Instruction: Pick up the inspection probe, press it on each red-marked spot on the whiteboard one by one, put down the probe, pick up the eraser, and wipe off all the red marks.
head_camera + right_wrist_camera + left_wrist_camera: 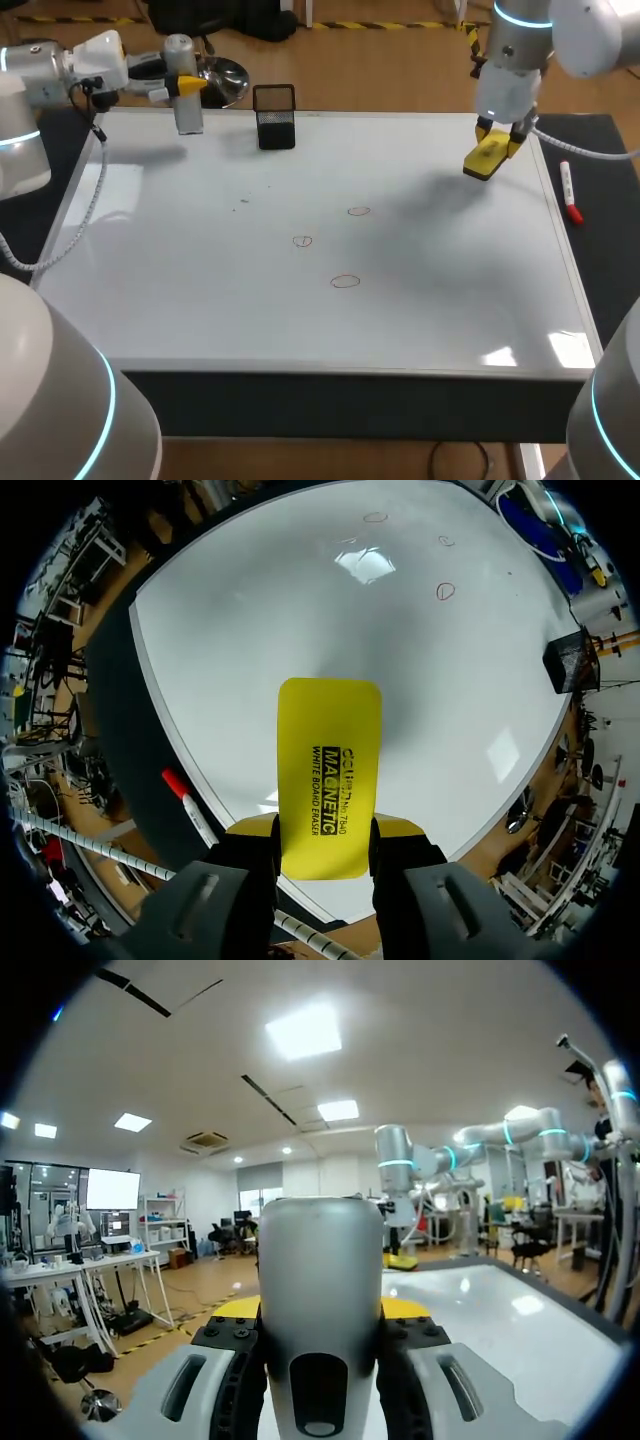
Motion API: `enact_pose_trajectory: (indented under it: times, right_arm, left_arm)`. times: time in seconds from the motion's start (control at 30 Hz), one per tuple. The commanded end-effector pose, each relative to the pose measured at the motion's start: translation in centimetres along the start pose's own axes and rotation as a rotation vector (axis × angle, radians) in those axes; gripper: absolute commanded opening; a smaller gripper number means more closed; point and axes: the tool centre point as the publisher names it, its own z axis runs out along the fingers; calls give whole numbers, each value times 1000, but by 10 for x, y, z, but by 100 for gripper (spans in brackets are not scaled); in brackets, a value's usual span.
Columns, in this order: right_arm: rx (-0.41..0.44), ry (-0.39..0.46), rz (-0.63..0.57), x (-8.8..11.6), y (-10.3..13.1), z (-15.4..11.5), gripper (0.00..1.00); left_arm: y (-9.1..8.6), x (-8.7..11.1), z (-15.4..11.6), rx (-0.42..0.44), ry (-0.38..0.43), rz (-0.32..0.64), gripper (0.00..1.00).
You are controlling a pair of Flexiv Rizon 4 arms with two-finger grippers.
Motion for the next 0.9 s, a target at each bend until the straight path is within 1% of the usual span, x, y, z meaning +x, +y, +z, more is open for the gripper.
enact_pose_trajectory:
  times: [0.03, 0.2, 0.73, 0.9]
  right_arm:
    - [3, 2, -1, 1, 0, -1, 0]
    - [3, 2, -1, 1, 0, -1, 0]
    - [3, 2, -1, 1, 0, -1, 0]
    - [12, 3, -68, -12, 14, -4, 0]
  left_arm:
    - [2, -10, -2, 0, 5, -7, 0]
    - [1, -14, -6, 12, -19, -21, 0]
    - [1, -14, -6, 12, -19, -21, 0]
    - [1, -14, -6, 12, -19, -21, 0]
